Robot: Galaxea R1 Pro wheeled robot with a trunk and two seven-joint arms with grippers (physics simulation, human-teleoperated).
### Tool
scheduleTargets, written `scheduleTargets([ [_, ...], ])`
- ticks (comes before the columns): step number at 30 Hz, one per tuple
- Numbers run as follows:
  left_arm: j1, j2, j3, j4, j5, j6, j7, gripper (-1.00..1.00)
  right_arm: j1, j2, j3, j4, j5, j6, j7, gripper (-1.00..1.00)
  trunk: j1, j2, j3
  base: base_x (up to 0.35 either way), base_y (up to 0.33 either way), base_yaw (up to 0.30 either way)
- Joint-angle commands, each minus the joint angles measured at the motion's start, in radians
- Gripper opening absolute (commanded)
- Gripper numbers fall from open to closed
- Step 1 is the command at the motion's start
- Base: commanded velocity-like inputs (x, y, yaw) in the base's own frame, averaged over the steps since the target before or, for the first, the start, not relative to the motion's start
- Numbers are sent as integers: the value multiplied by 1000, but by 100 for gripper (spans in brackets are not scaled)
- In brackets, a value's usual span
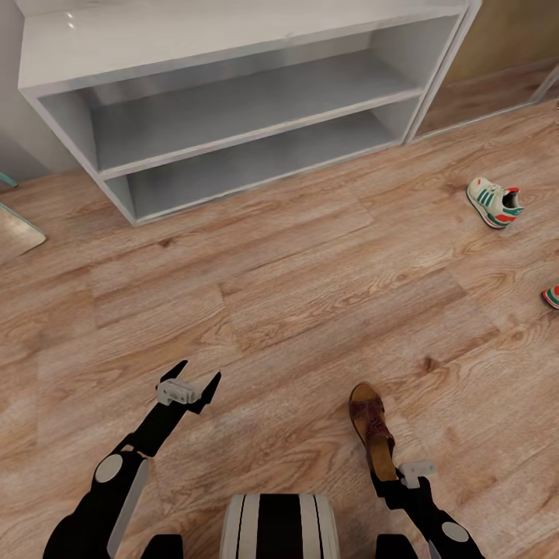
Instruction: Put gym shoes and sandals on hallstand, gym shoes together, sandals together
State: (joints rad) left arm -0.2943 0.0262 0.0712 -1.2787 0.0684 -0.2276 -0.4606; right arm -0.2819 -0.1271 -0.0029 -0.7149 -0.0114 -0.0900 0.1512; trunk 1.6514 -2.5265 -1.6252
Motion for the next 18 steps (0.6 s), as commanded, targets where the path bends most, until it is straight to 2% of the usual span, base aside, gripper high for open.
scheduleTargets([
  [1, 3, 0, 2, -3, 7, 1, -7, 100, 0, -1, 0, 1, -4, -2, 4, -100, -1, 0, 4, 0, 0, 0],
  [9, 9, -2, 19, -10, 13, 2, -6, 100, 0, -2, 0, 1, -4, -2, 4, -100, -4, 2, 38, 0, 0, 0],
  [13, 16, -4, 27, -43, 34, 7, -3, 100, 0, -2, 0, 0, -4, -2, 4, -100, -6, 3, 59, 0, 0, 0],
  [18, 62, -1, 30, -77, 64, 79, -3, 100, 1, -2, 0, 1, -4, -12, 4, -100, -8, 4, 86, 0, 0, 0],
])
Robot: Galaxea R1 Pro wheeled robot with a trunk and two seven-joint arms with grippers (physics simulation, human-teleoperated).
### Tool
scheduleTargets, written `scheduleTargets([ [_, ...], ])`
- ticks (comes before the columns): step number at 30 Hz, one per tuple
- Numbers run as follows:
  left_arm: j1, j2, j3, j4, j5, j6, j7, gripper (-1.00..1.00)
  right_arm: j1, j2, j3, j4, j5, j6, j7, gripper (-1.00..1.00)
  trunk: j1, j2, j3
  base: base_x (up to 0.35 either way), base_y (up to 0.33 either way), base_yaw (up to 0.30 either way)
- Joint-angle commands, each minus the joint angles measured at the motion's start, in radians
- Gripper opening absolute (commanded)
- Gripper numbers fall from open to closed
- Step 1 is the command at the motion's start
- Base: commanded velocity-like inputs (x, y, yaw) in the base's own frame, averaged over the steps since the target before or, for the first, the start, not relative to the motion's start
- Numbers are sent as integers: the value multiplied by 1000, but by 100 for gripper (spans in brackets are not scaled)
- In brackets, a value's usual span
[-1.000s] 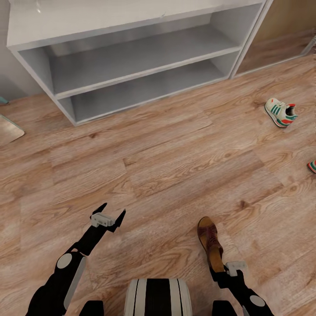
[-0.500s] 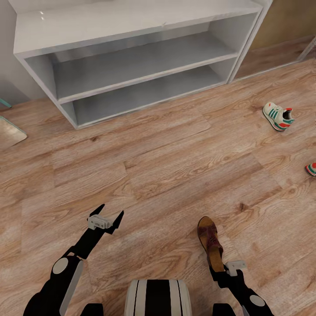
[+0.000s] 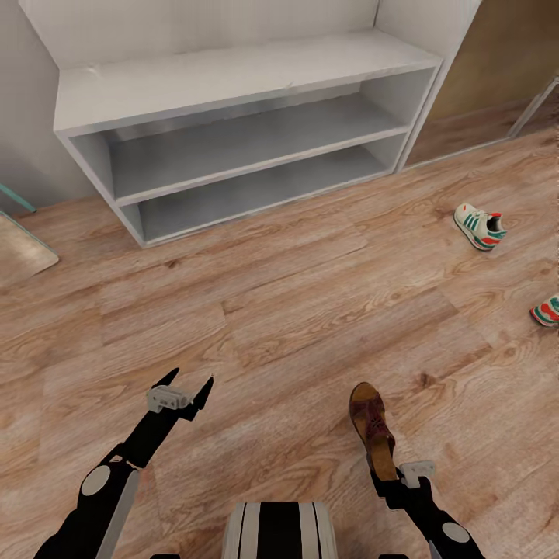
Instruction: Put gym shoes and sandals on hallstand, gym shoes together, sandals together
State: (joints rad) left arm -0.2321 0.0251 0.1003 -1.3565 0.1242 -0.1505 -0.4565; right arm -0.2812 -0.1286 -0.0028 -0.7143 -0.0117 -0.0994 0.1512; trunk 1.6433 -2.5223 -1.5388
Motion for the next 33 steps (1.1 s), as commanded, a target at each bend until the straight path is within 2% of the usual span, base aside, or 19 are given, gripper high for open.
scheduleTargets([
  [1, 4, 1, 4, -1, 10, 9, -7, 100, 0, 0, 0, 1, -4, -6, 4, -100, -1, 0, 5, 0, 0, 0],
  [3, 11, 6, 29, -4, 12, 27, -9, 100, 0, -1, 0, 2, -4, -22, 4, -100, -1, 1, 16, 0, 0, 0],
  [4, 14, 12, 65, -6, 11, 39, -11, 100, 0, -1, 0, 4, -4, -36, 4, -100, -2, 1, 21, 0, 0, 0],
  [6, 16, 20, 98, -7, 9, 55, -13, 100, 0, -1, 0, 6, -4, -48, 4, -100, -3, 1, 32, 0, 0, 0],
  [7, 18, 29, 130, -6, 6, 78, -14, 100, 0, -1, 0, 7, -4, -57, 4, -100, -3, 2, 38, 0, 0, 0],
  [9, 26, 45, 172, -2, 3, 119, -15, 100, 0, 1, 1, 8, -4, -67, 5, -100, -4, 2, 49, 0, 0, 0],
  [11, 39, 56, 199, 2, 3, 141, -16, 100, 0, 1, 2, 9, -4, -72, 5, -100, -5, 2, 59, 0, 0, 0],
  [12, 58, 66, 225, 5, 2, 155, -17, 100, 1, 2, 2, 9, -4, -75, 5, -100, -5, 3, 65, 0, 0, 0],
  [16, 128, 79, 279, 13, 2, 172, -16, 100, 3, 3, 2, 9, -4, -83, 9, -100, -7, 4, 87, 0, 0, 0],
  [18, 147, 82, 287, 27, 1, 173, -15, 100, 5, 1, 2, 9, -4, -100, 10, -100, -8, 4, 98, 0, 0, 0],
  [21, 166, 84, 296, 122, 0, 158, -9, 100, 6, 2, 2, 10, -2, -185, 9, -100, -10, 5, 114, 0, 0, 0],
  [23, 167, 85, 297, 154, 0, 145, -6, 100, 6, 2, 2, 10, -1, -193, 8, -100, -10, 5, 125, 0, 0, 0],
  [30, 168, 84, 292, 394, -2, -34, 55, 100, 31, 0, 1, 10, -2, -212, 5, -100, -14, 7, 163, 0, 0, 0],
  [33, 168, 80, 288, 468, -7, -90, 70, 100, 48, 1, 1, 10, -4, -214, 4, -100, -15, 8, 179, 0, 0, 0],
])
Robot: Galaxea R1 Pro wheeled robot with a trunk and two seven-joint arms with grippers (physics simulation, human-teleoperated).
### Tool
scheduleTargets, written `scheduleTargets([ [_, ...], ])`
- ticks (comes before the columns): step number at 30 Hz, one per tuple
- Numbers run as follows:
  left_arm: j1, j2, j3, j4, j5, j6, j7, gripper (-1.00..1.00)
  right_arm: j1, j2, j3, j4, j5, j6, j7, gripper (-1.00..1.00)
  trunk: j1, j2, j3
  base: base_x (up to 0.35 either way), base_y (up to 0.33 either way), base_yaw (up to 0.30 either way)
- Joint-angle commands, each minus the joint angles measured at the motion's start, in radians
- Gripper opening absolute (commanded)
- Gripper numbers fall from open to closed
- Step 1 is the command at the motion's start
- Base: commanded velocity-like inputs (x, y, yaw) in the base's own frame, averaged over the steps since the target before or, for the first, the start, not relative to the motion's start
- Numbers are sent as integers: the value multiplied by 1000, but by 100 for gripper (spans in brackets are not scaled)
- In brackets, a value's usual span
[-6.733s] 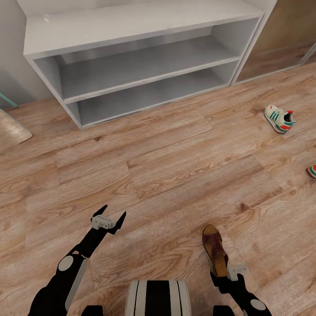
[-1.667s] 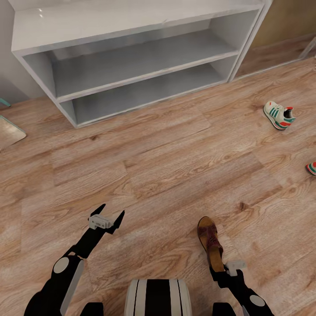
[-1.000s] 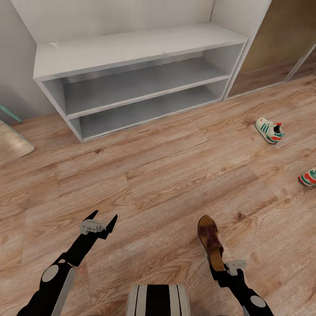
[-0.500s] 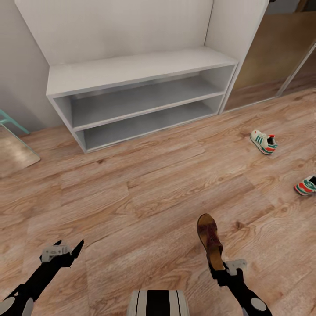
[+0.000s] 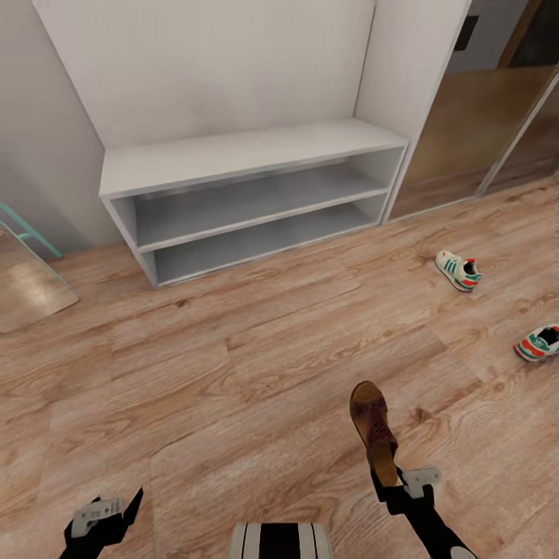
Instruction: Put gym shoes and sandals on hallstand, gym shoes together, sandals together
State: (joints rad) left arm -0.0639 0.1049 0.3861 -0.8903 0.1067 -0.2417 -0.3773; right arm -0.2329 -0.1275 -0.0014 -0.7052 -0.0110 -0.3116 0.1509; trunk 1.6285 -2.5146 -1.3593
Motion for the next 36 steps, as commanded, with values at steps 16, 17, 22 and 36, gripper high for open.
scheduleTargets([
  [16, -1, -12, 2, 148, -36, -196, 216, 100, 36, 0, -2, 124, -6, -139, 3, -100, -7, 4, 87, 0, 0, 0],
  [17, -1, -12, 2, 152, -36, -202, 217, 100, 36, 0, -2, 133, -6, -141, 3, -100, -8, 4, 92, 0, 0, 0],
  [22, -1, -12, 2, 170, -35, -216, 219, 100, 36, 1, -2, 173, -7, -144, 3, -100, -10, 5, 119, 0, 0, 0],
  [36, -1, -12, 3, 179, -36, -221, 219, 100, 37, 3, -2, 196, -7, -145, 3, -100, -16, 8, 195, 0, 0, 0],
])
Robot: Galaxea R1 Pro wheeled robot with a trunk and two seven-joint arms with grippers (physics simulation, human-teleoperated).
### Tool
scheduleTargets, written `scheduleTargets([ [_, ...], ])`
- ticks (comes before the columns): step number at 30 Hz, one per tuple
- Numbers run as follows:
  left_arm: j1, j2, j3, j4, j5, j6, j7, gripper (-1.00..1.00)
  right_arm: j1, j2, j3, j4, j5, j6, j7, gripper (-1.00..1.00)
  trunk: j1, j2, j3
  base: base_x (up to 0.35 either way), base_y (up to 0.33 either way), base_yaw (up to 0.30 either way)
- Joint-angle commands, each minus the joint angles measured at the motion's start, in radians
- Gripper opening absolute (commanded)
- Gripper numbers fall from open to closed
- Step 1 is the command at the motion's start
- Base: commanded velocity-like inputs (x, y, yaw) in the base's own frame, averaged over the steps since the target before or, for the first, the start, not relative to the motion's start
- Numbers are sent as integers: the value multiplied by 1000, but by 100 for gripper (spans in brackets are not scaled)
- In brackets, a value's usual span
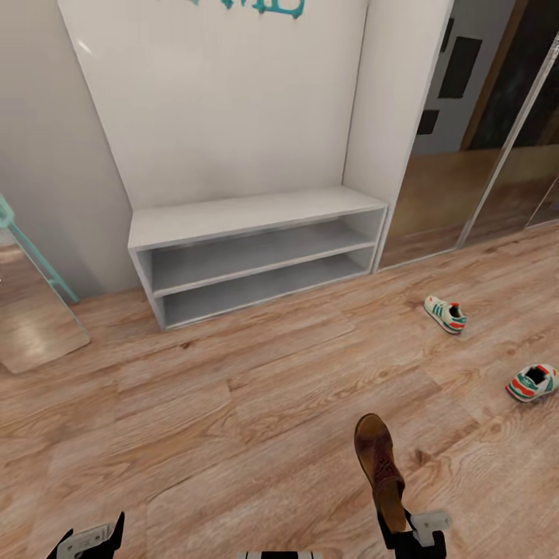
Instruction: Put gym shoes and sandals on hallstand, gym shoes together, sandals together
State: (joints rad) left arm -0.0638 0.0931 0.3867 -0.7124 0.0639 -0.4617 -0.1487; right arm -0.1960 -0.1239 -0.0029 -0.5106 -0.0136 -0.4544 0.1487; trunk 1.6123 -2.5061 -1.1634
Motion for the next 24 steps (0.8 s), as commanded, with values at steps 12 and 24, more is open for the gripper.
scheduleTargets([
  [12, 0, -1, 1, 4, 7, -8, -11, 100, 0, 1, 0, 1, -5, -1, 5, -100, -6, 3, 58, 0, 0, 0],
  [24, 0, 0, 1, 4, 8, -8, -11, 100, 0, 2, 0, 1, -5, -1, 5, -100, -11, 5, 104, 0, 0, 0],
])
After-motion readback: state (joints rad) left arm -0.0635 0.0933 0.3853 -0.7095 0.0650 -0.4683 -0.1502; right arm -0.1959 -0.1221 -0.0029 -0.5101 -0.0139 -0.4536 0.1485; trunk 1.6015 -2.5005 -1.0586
